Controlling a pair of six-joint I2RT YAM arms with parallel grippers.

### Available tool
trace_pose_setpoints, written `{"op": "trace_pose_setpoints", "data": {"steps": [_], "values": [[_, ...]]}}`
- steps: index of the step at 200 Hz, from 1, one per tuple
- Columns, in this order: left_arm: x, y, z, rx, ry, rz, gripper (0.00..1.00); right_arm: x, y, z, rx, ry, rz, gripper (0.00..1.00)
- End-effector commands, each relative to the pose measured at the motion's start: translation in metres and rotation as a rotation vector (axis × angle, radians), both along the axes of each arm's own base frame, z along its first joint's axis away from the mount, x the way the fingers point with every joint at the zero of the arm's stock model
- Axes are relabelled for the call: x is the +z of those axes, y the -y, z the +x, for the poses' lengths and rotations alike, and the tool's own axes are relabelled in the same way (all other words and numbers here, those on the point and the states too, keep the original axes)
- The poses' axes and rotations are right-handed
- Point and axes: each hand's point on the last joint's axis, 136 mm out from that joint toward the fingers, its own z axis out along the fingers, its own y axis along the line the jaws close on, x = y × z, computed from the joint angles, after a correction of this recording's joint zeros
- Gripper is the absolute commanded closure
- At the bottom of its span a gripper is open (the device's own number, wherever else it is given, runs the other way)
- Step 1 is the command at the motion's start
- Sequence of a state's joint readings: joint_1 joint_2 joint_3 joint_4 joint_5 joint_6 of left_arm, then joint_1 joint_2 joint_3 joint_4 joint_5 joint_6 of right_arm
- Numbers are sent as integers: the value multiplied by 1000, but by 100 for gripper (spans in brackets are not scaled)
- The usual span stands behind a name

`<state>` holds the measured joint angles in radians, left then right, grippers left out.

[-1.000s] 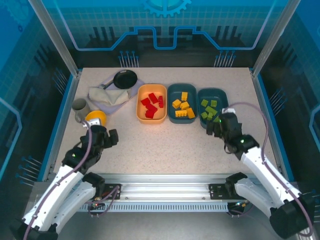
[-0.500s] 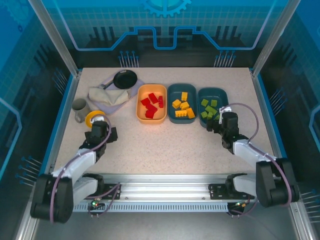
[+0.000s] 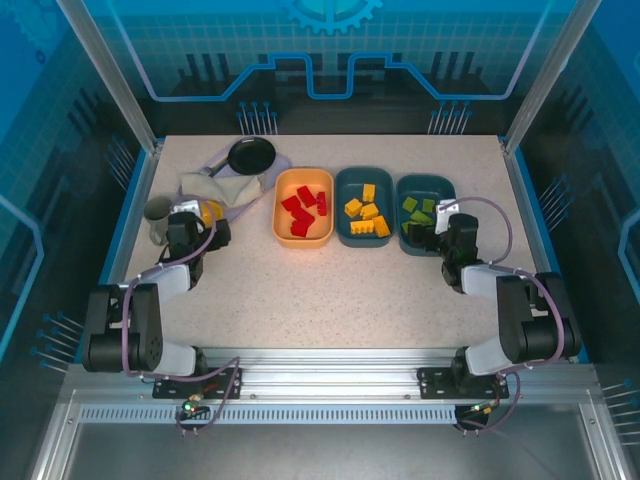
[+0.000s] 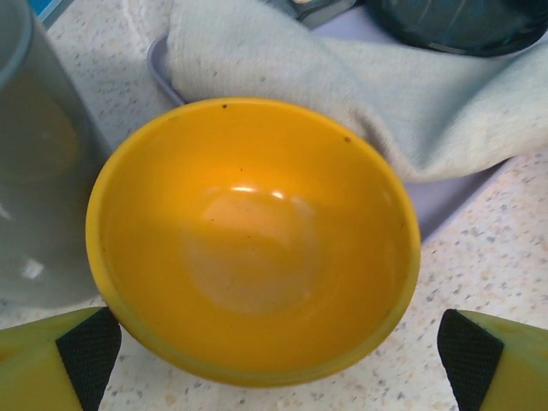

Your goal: Sort the legos into containers by color

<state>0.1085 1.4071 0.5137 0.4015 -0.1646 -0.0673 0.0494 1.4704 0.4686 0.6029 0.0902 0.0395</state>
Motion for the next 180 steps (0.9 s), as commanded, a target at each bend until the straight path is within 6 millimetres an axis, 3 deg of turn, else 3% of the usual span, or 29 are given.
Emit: {"op": "trace_pose_setpoints", "data": {"steps": [1,71,109,157,180], "values": [[20,11,1,-70,103,-2,1,7,-3,1,38,99,4,0],[21,13,1,-85,113,-11,1,7,-6,3,28,93,-35,0],[20,23,2,-68,130,-126,1,6,-7,3,26,93,-43,0],[24,41,2,-117,145,-78,1,6,-7,3,27,93,-43,0],[32,35,-4,-113,161,22,1,6,-7,3,27,93,-43,0]]}}
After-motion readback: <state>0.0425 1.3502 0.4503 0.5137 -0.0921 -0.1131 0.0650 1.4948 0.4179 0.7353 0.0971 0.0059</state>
